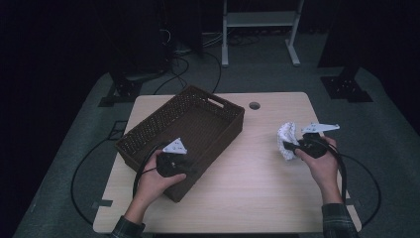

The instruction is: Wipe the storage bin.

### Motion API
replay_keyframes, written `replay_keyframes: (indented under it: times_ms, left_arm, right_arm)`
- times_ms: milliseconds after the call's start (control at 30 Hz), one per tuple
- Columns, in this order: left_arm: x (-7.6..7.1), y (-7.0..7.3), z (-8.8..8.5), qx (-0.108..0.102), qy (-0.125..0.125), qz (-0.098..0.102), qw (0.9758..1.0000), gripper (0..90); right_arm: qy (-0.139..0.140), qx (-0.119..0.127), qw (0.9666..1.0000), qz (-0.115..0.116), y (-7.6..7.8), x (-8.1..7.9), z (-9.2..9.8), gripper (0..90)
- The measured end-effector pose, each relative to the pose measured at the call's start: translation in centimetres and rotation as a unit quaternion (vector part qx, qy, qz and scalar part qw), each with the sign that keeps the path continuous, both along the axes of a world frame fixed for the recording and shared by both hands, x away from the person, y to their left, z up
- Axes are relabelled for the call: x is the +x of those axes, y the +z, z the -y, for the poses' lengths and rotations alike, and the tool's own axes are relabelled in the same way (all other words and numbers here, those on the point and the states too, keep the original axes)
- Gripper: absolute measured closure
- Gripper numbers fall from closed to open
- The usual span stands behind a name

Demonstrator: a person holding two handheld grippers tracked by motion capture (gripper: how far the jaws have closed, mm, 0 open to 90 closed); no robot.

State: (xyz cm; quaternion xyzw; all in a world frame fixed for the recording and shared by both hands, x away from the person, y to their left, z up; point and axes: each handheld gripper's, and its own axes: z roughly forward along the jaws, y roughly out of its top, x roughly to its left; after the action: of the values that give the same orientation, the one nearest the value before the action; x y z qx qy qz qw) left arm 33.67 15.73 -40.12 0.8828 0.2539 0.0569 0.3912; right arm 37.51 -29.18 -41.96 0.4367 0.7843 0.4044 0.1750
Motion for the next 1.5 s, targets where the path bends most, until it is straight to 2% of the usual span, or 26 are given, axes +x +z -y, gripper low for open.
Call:
replay_keyframes:
  times_ms: [400, 633, 667, 1000, 1500]
  left_arm:
    - [0.0, 0.0, 0.0, -0.002, 0.001, -0.001, 1.0, 65.5]
    - [0.0, 0.0, 0.0, -0.002, -0.002, -0.001, 1.0, 66.3]
    - [0.0, 0.0, 0.0, -0.003, -0.001, -0.001, 1.0, 66.3]
    - [0.0, 0.0, 0.0, -0.002, -0.002, -0.002, 1.0, 66.3]
    - [0.0, 0.0, 0.0, -0.003, -0.001, -0.003, 1.0, 66.2]
  right_arm:
    - [0.027, -0.004, 0.9995, 0.016, 1.3, 1.6, -2.3, 74.3]
    - [0.042, -0.001, 0.999, 0.017, 1.7, 2.8, -3.8, 74.5]
    - [0.046, -0.007, 0.9988, 0.015, 1.7, 3.2, -4.3, 74.5]
    - [0.065, -0.001, 0.9978, 0.016, 2.2, 4.8, -6.5, 74.6]
    - [0.083, 0.002, 0.9963, 0.021, 2.8, 5.5, -8.4, 74.6]
